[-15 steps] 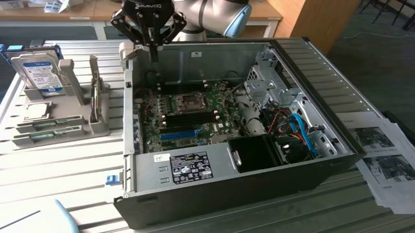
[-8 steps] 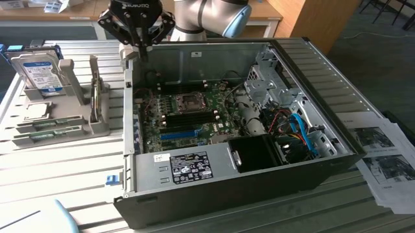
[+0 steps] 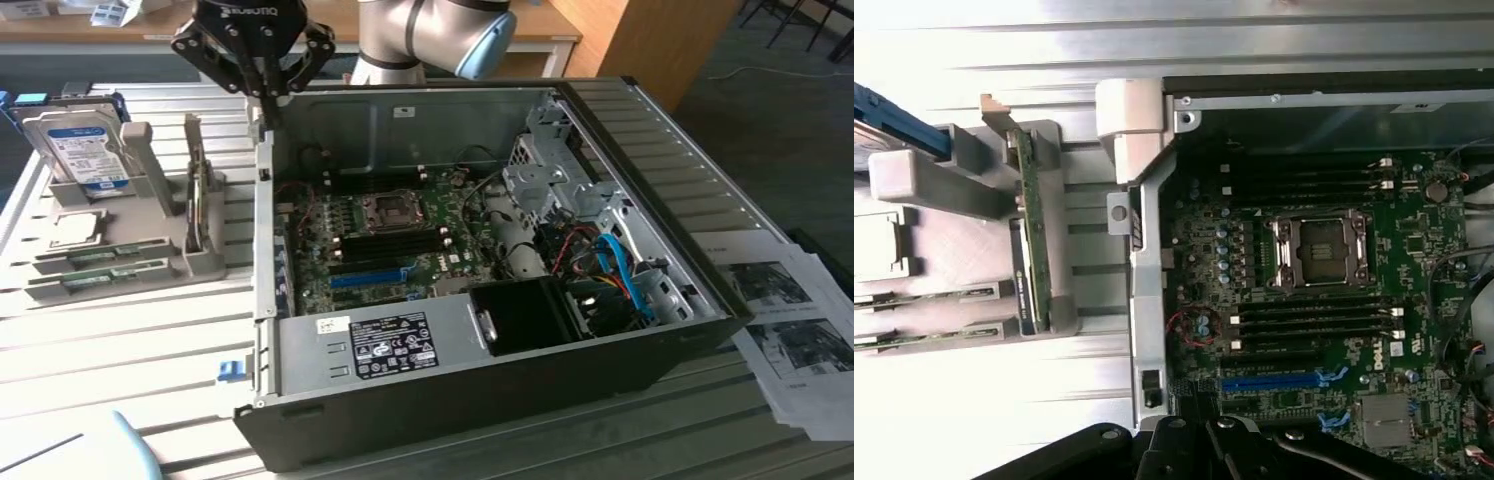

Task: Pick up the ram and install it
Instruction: 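Reach for the ram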

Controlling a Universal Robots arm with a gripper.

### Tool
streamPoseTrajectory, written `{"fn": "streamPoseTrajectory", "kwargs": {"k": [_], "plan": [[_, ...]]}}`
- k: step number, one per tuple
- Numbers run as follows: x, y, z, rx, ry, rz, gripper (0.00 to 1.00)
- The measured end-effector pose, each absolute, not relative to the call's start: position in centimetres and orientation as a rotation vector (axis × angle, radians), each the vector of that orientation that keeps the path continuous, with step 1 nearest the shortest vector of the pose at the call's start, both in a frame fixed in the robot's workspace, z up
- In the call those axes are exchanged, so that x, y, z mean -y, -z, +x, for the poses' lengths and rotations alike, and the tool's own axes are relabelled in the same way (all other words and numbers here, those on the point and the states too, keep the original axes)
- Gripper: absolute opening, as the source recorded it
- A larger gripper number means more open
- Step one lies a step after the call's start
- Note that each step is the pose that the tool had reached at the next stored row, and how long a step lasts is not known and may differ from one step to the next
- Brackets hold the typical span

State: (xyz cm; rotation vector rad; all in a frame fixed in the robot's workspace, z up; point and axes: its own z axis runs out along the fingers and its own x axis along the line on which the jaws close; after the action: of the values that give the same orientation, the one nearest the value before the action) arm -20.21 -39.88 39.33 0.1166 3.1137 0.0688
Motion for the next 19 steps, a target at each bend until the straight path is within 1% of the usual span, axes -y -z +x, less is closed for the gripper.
{"fn": "streamPoseTrajectory", "kwargs": {"k": [19], "plan": [[39.9, -39.3, -26.3, -3.114, -0.069, 0.117, 0.09]]}}
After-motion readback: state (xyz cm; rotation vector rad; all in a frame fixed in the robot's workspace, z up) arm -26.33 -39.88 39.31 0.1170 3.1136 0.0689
